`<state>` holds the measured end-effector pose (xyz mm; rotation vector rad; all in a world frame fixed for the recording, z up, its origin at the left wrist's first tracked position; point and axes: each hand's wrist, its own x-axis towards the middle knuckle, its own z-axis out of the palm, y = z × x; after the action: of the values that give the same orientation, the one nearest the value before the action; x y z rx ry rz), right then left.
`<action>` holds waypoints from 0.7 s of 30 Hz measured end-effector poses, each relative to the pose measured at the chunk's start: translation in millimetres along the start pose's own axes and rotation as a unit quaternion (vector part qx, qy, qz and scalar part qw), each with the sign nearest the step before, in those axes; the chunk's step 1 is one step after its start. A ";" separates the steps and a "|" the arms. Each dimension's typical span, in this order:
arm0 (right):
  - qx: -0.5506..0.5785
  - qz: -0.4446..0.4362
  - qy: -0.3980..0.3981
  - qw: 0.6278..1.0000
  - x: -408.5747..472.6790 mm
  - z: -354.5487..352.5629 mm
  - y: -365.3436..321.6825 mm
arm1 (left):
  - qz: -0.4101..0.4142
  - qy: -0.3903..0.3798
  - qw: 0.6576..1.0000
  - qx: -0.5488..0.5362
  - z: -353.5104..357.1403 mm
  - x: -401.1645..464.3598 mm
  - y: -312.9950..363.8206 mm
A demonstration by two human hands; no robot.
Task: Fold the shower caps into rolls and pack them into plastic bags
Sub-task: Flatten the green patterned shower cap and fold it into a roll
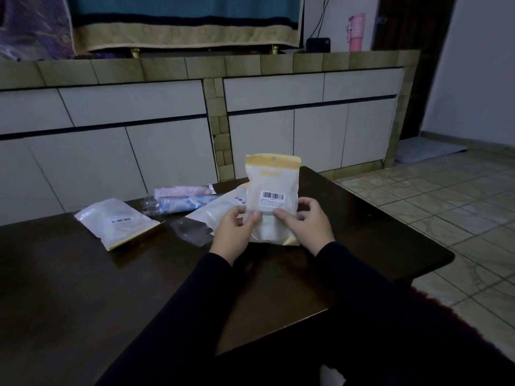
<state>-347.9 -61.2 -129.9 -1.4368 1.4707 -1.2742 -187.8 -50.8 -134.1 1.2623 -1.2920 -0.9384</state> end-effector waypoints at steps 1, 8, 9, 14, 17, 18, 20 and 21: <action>0.051 0.002 -0.005 0.999 -1.2 1.3 -2.3 | -0.007 -0.013 1.000 -0.013 -0.7 -0.7 1.9; 0.104 -0.015 -0.059 0.993 0.4 7.0 -1.3 | -0.047 -0.028 0.991 -0.120 -8.5 -1.0 6.2; 0.107 -0.016 -0.059 0.992 1.2 7.6 -0.5 | -0.051 -0.027 0.990 -0.129 -9.9 -0.7 6.4; 0.175 0.012 -0.089 0.980 1.1 5.9 -7.8 | -0.036 -0.013 0.987 -0.155 -15.5 0.0 6.2; 0.227 0.022 -0.097 0.969 1.7 4.5 -10.3 | -0.042 -0.009 0.984 -0.171 -15.6 0.4 9.3; 0.239 0.026 -0.097 0.966 1.0 4.1 -11.4 | -0.049 -0.017 0.981 -0.188 -16.2 0.8 9.5; 0.258 0.036 -0.102 0.960 0.6 6.0 -12.3 | -0.069 -0.025 0.974 -0.214 -17.9 2.1 8.6; 0.264 0.038 -0.106 0.958 0.8 7.6 -11.7 | -0.060 -0.003 0.979 -0.193 -18.2 3.8 6.0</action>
<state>-337.5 -62.0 -120.6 -1.1052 0.9377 -1.2932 -170.4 -51.3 -125.2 1.0386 -0.9844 -1.2138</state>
